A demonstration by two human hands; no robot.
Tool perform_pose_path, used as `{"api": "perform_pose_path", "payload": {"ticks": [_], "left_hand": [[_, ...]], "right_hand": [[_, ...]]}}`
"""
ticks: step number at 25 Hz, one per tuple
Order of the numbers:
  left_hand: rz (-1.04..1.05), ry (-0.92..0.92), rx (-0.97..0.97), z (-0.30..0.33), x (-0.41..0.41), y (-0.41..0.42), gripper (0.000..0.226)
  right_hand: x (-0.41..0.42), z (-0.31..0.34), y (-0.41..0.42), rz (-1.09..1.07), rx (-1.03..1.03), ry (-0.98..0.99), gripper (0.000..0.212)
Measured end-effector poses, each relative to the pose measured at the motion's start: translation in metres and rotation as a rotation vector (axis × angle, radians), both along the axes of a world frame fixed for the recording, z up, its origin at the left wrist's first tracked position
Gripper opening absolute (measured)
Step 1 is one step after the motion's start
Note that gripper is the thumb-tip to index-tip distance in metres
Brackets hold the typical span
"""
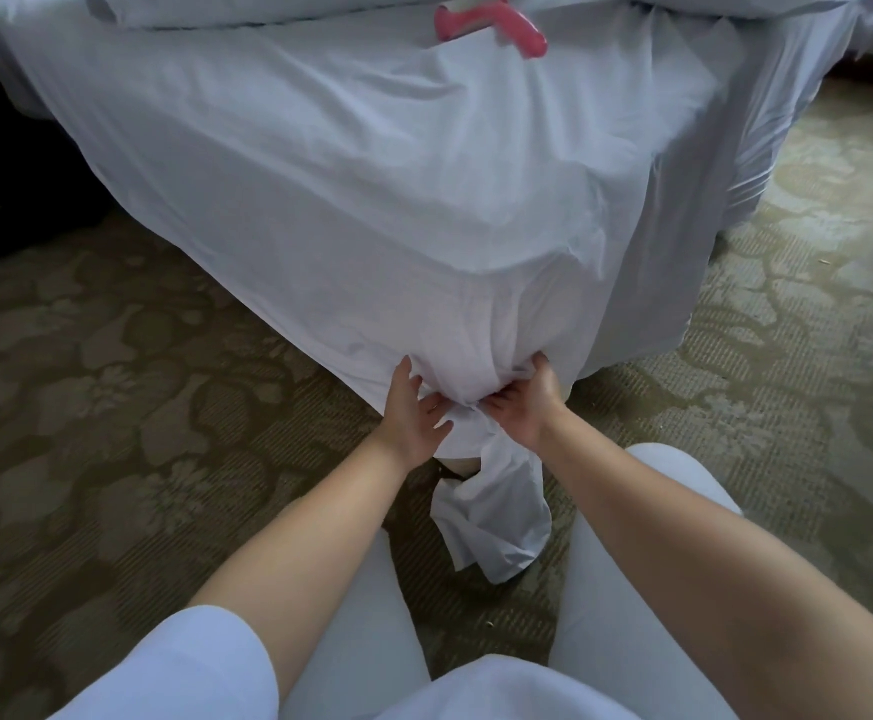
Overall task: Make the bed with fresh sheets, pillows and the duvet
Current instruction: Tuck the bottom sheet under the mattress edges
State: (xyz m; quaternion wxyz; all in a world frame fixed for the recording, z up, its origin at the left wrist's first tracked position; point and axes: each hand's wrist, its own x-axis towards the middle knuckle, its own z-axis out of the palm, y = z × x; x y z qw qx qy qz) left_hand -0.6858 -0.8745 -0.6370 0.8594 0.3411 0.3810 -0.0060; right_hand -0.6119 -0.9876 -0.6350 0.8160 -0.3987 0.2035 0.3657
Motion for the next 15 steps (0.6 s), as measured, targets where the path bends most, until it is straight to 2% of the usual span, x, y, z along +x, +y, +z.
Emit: {"api": "perform_pose_path", "payload": {"ticks": [3, 5, 7, 9, 11, 12, 15], "left_hand": [[0.084, -0.050, -0.114, 0.000, 0.011, 0.000, 0.050], [0.105, -0.046, -0.122, -0.001, 0.014, 0.003, 0.039], [0.064, 0.048, 0.012, -0.008, 0.012, 0.009, 0.024], [0.060, 0.218, 0.210, -0.020, 0.006, 0.018, 0.013], [0.034, 0.382, 0.368, -0.033, -0.005, 0.024, 0.021], [0.014, 0.428, 0.381, -0.038, -0.010, 0.023, 0.026], [0.007, 0.438, 0.185, -0.047, -0.019, 0.013, 0.015]], "right_hand": [[0.005, 0.005, 0.015, -0.073, 0.064, 0.005, 0.050], [0.003, 0.004, 0.017, -0.120, 0.036, 0.003, 0.045], [-0.005, -0.005, 0.011, -0.144, -0.068, -0.003, 0.038], [-0.013, -0.018, 0.005, -0.198, -0.193, 0.007, 0.029], [-0.020, -0.030, 0.007, -0.231, -0.302, -0.041, 0.027], [-0.022, -0.035, 0.010, -0.206, -0.375, -0.081, 0.028], [-0.030, -0.046, 0.019, -0.052, -0.529, -0.069, 0.026]]}}
